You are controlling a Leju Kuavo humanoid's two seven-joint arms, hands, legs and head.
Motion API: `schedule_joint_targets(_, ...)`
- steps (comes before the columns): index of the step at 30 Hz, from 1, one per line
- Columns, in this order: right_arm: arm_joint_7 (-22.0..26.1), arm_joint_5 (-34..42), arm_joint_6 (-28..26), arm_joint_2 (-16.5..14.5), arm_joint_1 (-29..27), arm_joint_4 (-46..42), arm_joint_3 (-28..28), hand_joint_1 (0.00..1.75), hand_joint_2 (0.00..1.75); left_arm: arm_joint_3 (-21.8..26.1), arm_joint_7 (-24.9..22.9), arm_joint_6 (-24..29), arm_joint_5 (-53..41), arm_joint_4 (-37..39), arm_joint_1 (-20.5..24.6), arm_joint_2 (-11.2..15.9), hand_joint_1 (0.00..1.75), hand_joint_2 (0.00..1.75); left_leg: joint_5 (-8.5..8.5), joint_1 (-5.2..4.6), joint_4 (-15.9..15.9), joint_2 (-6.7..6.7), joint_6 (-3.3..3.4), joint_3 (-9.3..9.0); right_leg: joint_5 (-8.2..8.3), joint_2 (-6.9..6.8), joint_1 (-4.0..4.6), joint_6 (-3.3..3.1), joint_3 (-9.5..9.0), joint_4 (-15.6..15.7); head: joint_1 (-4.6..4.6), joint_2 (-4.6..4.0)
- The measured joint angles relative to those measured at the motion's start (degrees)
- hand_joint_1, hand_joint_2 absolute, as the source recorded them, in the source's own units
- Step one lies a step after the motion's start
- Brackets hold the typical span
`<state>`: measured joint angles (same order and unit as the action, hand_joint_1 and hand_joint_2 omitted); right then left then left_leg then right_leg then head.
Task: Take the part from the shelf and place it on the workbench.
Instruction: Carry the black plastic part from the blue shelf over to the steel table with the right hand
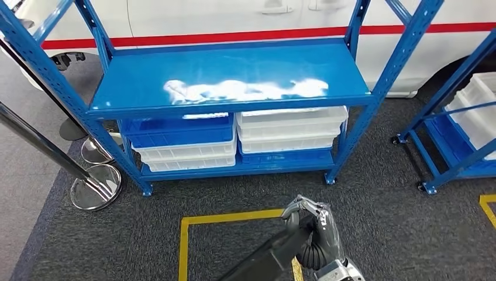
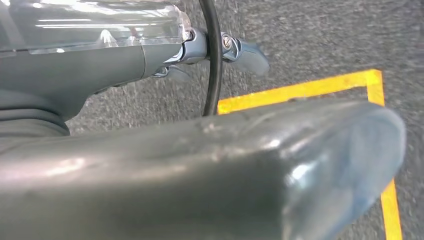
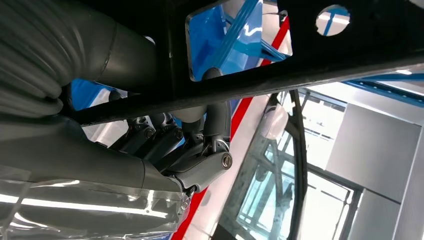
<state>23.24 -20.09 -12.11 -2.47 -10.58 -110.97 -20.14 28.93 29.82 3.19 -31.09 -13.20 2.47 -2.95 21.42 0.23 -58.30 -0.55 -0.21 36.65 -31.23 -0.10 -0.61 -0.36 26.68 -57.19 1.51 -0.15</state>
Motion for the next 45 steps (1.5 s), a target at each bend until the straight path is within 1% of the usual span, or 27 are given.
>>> schedule_joint_targets(2,0.1,-0.1,0.2,0.0,-0.3,0.2,0.2,1.75,1.75,0.0,-0.1,0.0,-0.2,0.0,0.0,-0.1,0.00,0.00,2.07,0.26,-1.4,0.13,-0.67,0.96,1.38,-0.14,-0.07,-1.08,1.30,0.1,0.01,0.00)
schedule_joint_targets(5,0.1,-0.3,0.4,0.0,-0.6,0.4,0.4,1.75,1.75,0.1,-0.1,0.0,-0.2,0.0,0.0,-0.1,0.00,0.00,10.52,0.47,-10.4,0.23,-1.40,3.20,3.64,-0.25,0.01,-1.83,3.97,0.1,0.02,0.00)
schedule_joint_targets(6,0.1,-0.3,0.5,0.0,-0.6,0.5,0.4,1.75,1.75,0.1,-0.2,0.0,-0.2,0.0,0.1,0.0,0.00,0.00,11.87,0.47,-13.7,0.23,-1.53,3.45,4.34,-0.27,0.10,-1.84,4.93,0.0,0.02,0.00)
schedule_joint_targets(7,0.1,-0.4,0.5,0.0,-0.7,0.6,0.5,1.75,1.75,0.1,-0.2,0.0,-0.2,0.0,0.1,0.0,0.00,0.00,11.78,0.47,-15.7,0.23,-1.55,3.08,5.02,-0.29,0.18,-1.81,5.93,-0.1,0.02,0.00)
schedule_joint_targets(8,0.1,-0.4,0.5,0.0,-0.7,0.7,0.6,1.75,1.75,0.1,-0.2,0.0,-0.2,0.0,0.1,0.0,0.00,0.00,10.51,0.47,-15.9,0.23,-1.46,1.88,5.65,-0.29,0.25,-1.76,6.93,-0.3,0.02,0.00)
schedule_joint_targets(10,0.1,-0.4,0.5,0.0,-0.8,0.7,0.7,1.75,1.75,0.1,-0.2,0.0,-0.2,0.0,0.2,0.0,0.00,0.00,7.73,0.38,-10.6,0.29,-0.87,-3.36,6.78,-0.29,0.36,-1.59,8.67,-0.8,0.02,0.00)
schedule_joint_targets(12,0.1,-0.4,0.5,0.0,-0.8,0.7,0.8,1.75,1.75,0.1,-0.2,0.0,-0.2,0.0,0.5,0.0,0.00,0.00,8.42,0.06,-1.9,0.38,-0.14,-9.51,7.75,-0.31,0.50,-1.16,9.61,-1.2,0.02,0.00)
schedule_joint_targets(14,0.1,-0.4,0.5,0.0,-0.8,0.7,0.9,1.75,1.75,0.2,-0.2,0.0,-0.3,-0.1,0.7,0.1,0.00,0.00,9.62,-0.37,2.5,0.41,0.39,-11.92,8.80,-0.44,0.44,-0.44,9.83,-1.1,0.01,0.00)
schedule_joint_targets(16,0.1,-0.4,0.5,0.0,-0.9,0.7,0.9,1.75,1.75,0.3,-0.2,0.0,-0.3,-0.1,0.7,0.0,0.00,0.00,8.45,-0.32,3.1,0.25,1.04,-11.33,9.20,-0.43,0.30,0.34,10.04,-0.9,-0.01,0.00)
schedule_joint_targets(17,0.1,-0.4,0.5,0.0,-0.9,0.7,1.0,1.75,1.75,0.3,-0.2,0.0,-0.3,-0.1,0.7,0.0,0.00,0.00,7.68,-0.21,3.4,0.12,1.49,-10.82,8.01,-0.32,0.25,0.65,10.39,-1.6,-0.01,0.00)
schedule_joint_targets(20,0.1,-0.4,0.5,0.0,-1.1,0.7,1.0,1.75,1.75,0.4,-0.2,-0.1,-0.3,0.0,0.8,0.0,0.00,0.00,5.38,-0.11,3.4,-0.16,2.32,-8.22,-0.62,-0.10,-0.02,1.37,12.65,-10.0,-0.01,0.00)
schedule_joint_targets(21,0.1,-0.4,0.5,0.0,-1.1,0.7,1.0,1.75,1.75,0.4,-0.2,-0.1,-0.3,0.0,0.8,0.0,0.00,0.00,4.67,-0.14,3.2,-0.19,2.29,-7.18,-2.47,-0.09,-0.10,1.59,13.28,-13.6,-0.01,0.00)
schedule_joint_targets(22,0.1,-0.4,0.5,0.0,-1.1,0.7,1.0,1.75,1.75,0.4,-0.2,-0.1,-0.3,0.0,0.7,0.0,0.00,0.00,4.02,-0.16,2.9,-0.23,2.22,-6.14,-2.74,-0.09,-0.16,1.76,13.37,-16.2,-0.01,0.00)
schedule_joint_targets(23,0.1,-0.4,0.5,0.0,-1.1,0.7,1.0,1.75,1.75,0.4,-0.2,-0.1,-0.3,0.0,0.7,0.0,0.00,0.00,3.44,-0.15,2.6,-0.26,2.10,-5.05,-1.66,-0.10,-0.22,1.88,12.63,-17.0,-0.01,0.00)
schedule_joint_targets(25,0.1,-0.4,0.5,0.0,-1.1,0.7,1.0,1.75,1.75,0.5,-0.2,-0.1,-0.3,0.0,0.7,0.0,0.00,0.00,2.54,-0.10,1.6,-0.26,1.77,-2.98,1.47,-0.11,-0.31,1.85,8.10,-12.7,-0.01,0.00)
schedule_joint_targets(27,0.1,-0.4,0.5,0.0,-1.1,0.7,1.0,1.75,1.75,0.5,-0.2,-0.1,-0.3,-0.1,0.7,0.0,0.00,0.00,1.92,-0.21,0.5,-0.18,1.25,-1.47,1.20,-0.08,-0.15,1.33,2.21,-4.6,0.01,0.00)
schedule_joint_targets(28,0.1,-0.4,0.5,0.0,-1.1,0.7,1.0,1.75,1.75,0.5,-0.2,-0.1,-0.3,-0.1,0.7,0.0,0.00,0.00,1.61,-0.26,0.2,-0.15,0.94,-1.08,0.37,-0.04,0.00,0.96,0.51,-1.8,0.00,0.00)
schedule_joint_targets(29,0.1,-0.4,0.5,0.0,-1.1,0.7,1.0,1.75,1.75,0.5,-0.2,-0.1,-0.3,-0.1,0.7,0.0,0.00,0.00,1.22,-0.26,0.0,-0.13,0.61,-0.86,-0.25,0.00,0.19,0.53,-0.09,-0.4,0.01,0.00)
schedule_joint_targets(31,0.1,-0.4,0.5,0.0,-1.1,0.7,1.1,1.75,1.75,0.5,-0.2,-0.1,-0.3,0.0,0.6,-0.1,0.00,0.00,0.64,-0.14,0.0,-0.02,-0.11,-0.47,0.53,-0.08,0.17,-0.44,0.66,-0.2,0.00,0.00)
schedule_joint_targets(32,0.1,-0.4,0.5,0.0,-1.1,0.7,1.1,1.75,1.75,0.6,-0.3,-0.1,-0.3,0.0,0.5,-0.1,0.00,0.00,1.49,-0.06,-0.6,0.07,-0.45,-0.01,1.20,-0.14,0.07,-0.99,1.27,-0.1,0.02,0.00)
schedule_joint_targets(34,0.1,-0.4,0.5,-0.1,-1.1,0.7,1.1,1.75,1.75,0.7,-0.3,-0.1,-0.3,0.0,0.4,-0.1,0.00,0.00,6.40,0.18,-4.8,0.21,-1.08,1.48,2.69,-0.28,-0.10,-1.78,2.88,0.0,0.02,0.00)
schedule_joint_targets(36,0.1,-0.4,0.5,-0.1,-1.1,0.7,1.1,1.75,1.75,0.7,-0.3,0.0,-0.3,0.0,0.4,-0.1,0.00,0.00,11.57,0.34,-11.9,0.21,-1.60,2.92,4.04,-0.30,-0.03,-1.99,4.67,-0.1,0.02,0.00)
schedule_joint_targets(37,0.1,-0.4,0.5,-0.1,-1.1,0.7,1.1,1.75,1.75,0.7,-0.3,0.0,-0.3,0.0,0.4,-0.1,0.00,0.00,12.32,0.39,-14.8,0.21,-1.75,3.02,4.67,-0.32,-0.01,-1.95,5.60,-0.2,0.03,0.00)
schedule_joint_targets(39,0.1,-0.4,0.5,-0.1,-1.2,0.7,1.1,1.75,1.75,0.7,-0.3,0.0,-0.3,0.0,0.4,-0.1,0.00,0.00,10.20,0.46,-15.0,0.21,-1.80,0.73,5.74,-0.36,0.00,-1.77,7.38,-0.6,0.03,0.00)
schedule_joint_targets(41,0.1,-0.4,0.5,-0.1,-1.2,0.7,1.1,1.75,1.75,0.8,-0.3,0.0,-0.3,-0.1,0.5,-0.1,0.00,0.00,8.08,0.44,-8.0,0.25,-1.49,-5.01,6.57,-0.35,0.03,-1.44,8.84,-1.2,0.03,0.00)
schedule_joint_targets(43,0.1,-0.4,0.5,-0.1,-1.1,0.7,1.1,1.75,1.75,0.8,-0.3,0.0,-0.3,-0.1,0.8,-0.1,0.00,0.00,8.78,0.19,-0.3,0.35,-0.91,-10.13,7.38,-0.39,0.16,-0.84,9.59,-1.6,0.02,0.00)
schedule_joint_targets(45,0.1,-0.4,0.5,-0.1,-1.1,0.7,1.1,1.75,1.75,0.8,-0.2,0.0,-0.3,-0.1,0.8,-0.1,0.00,0.00,9.29,-0.09,2.4,0.37,-0.26,-11.30,8.35,-0.47,0.18,-0.10,9.73,-1.4,0.02,0.00)
